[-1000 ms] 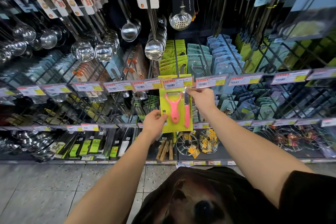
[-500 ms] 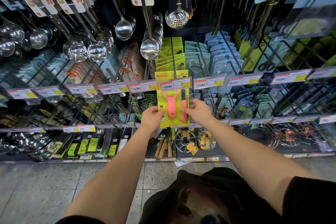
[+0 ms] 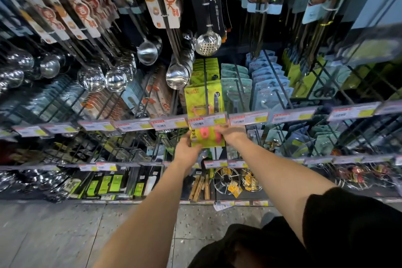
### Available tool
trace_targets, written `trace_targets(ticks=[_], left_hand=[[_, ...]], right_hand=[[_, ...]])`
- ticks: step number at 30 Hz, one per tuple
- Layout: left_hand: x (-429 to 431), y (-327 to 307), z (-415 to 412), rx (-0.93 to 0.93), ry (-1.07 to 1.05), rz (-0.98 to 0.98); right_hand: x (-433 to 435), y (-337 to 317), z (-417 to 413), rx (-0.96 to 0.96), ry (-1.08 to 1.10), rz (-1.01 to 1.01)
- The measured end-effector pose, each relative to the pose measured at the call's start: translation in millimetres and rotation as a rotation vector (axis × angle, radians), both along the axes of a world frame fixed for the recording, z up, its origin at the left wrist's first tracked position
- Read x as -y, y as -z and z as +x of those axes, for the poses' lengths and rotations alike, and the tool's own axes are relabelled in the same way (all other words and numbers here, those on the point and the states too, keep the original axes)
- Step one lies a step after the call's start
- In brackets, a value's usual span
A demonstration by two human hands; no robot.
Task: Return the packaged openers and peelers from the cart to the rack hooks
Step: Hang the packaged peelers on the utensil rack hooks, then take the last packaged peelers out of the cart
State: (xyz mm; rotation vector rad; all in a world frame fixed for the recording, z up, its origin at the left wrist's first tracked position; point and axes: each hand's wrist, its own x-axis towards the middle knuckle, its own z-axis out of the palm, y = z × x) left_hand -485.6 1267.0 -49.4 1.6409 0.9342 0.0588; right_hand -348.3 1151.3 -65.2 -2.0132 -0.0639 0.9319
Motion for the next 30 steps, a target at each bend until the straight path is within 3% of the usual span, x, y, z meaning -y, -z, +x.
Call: trace_targets(ticks=[5,11,13,18,23,30], left_hand=[[8.6,-3.1,2.2,-0.073,0.018,0.112],[13.2,-0.4,-11.0,-0.211,0.116,0.272],[17.9,-4.0,-13.8,-0.233,0.166,0.286],[22.8,-9.9,-25.4,-0.237,0.384,0.377],[39.1,-16.3,-42.8,-0.299,0.606,0.631],[122.4,-8.6,-41.7,-0.279,0.972,0.845]], right_hand=[[7.7,0.2,11.7,-0.010,-0.098,-0.070],[34.2,9.3,-0.3,0.312,-0.443,-0.383],[44.7,7.9,-12.3,0.345,-0.469,-0.422],[63.4,-4.4,-50.8,0.402,-0.364,-0.410],[98.7,-12.3,-96.0,0.499,-0.287,-0.485],[202.8,-11.4,-154.7,0.418,-0.037,-0.552]])
